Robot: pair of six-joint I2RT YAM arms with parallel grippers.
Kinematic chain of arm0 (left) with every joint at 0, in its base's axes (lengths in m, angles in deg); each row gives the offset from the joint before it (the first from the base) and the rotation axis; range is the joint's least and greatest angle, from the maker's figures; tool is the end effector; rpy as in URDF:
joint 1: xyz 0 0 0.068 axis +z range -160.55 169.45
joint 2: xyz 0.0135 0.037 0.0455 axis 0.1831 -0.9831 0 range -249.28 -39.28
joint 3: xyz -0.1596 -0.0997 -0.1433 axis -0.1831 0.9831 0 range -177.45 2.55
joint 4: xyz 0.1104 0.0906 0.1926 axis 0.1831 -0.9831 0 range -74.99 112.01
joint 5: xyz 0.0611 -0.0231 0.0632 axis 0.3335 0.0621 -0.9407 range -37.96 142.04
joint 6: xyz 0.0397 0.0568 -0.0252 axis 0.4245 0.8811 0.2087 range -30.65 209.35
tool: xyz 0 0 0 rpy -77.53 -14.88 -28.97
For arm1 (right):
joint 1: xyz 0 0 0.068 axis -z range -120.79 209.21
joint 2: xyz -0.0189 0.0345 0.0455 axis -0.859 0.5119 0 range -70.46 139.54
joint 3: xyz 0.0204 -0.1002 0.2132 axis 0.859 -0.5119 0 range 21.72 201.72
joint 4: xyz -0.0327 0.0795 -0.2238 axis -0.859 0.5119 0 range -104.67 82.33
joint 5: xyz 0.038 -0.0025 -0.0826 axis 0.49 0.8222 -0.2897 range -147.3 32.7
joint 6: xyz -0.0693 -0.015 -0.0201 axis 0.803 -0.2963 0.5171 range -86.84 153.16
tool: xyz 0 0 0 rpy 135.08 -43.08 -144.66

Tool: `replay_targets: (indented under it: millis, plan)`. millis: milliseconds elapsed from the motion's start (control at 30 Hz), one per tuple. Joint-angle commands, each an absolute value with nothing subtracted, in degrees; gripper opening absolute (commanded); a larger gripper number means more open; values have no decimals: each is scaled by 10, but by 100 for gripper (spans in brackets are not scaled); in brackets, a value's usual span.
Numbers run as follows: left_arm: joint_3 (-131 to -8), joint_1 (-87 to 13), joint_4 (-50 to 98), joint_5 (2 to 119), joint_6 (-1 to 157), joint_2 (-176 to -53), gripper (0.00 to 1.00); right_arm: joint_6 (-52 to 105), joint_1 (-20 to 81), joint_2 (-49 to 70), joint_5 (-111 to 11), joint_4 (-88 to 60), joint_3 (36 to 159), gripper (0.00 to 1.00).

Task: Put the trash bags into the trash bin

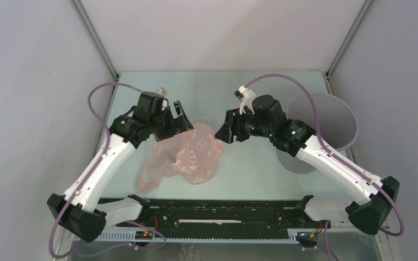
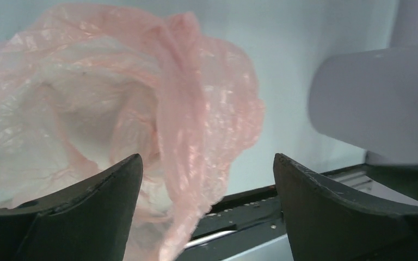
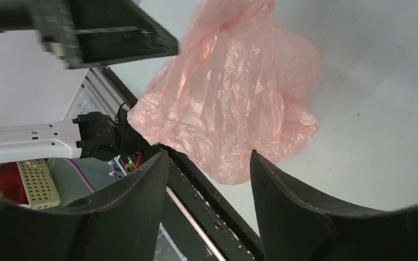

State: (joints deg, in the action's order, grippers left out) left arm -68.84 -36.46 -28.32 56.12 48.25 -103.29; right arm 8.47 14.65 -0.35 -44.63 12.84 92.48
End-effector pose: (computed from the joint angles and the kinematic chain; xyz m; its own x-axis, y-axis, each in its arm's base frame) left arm 0.2069 -0.1054 0.3127 -0.7790 -0.3506 -0.5199 -0.0390 0.8546 -0.5178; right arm 0.1927 0.2087 0.3282 -0.6366 -0.0549 -0.7693 -0.6142 0.6394 0.4626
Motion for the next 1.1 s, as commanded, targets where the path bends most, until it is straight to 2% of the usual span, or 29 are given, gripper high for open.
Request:
replay_targets:
  millis: [0,33,133,233,300,333,467,533,800,967,1067]
  plan:
    - [-652,-367,-291,532,532,-1086,88,58,157,-4,-417,124,926,65]
    - [-644,-365,-284,533,536,-1090,82,56,158,-4,-414,125,926,65]
    - [-628,-355,-244,558,548,-1081,52,51,160,-7,-410,131,926,65]
    - [-604,-343,-174,594,556,-1048,37,43,165,-15,-410,137,926,65]
    - [-587,-334,-127,635,560,-1033,19,24,174,-22,-410,141,927,65]
    - [-579,-333,-100,662,563,-1027,14,9,183,-25,-406,142,926,65]
    - [-531,-347,81,769,561,-964,6,-109,234,-26,-344,149,939,65]
    - [-515,-363,136,787,575,-933,1,-154,251,-27,-308,136,944,64]
    - [-505,-433,148,805,754,-869,0,-269,281,-52,-233,56,947,64]
    - [-477,-464,151,775,763,-877,0,-259,289,-53,-248,50,947,64]
    - [-412,-475,208,730,721,-901,0,-228,290,-50,-265,71,947,64]
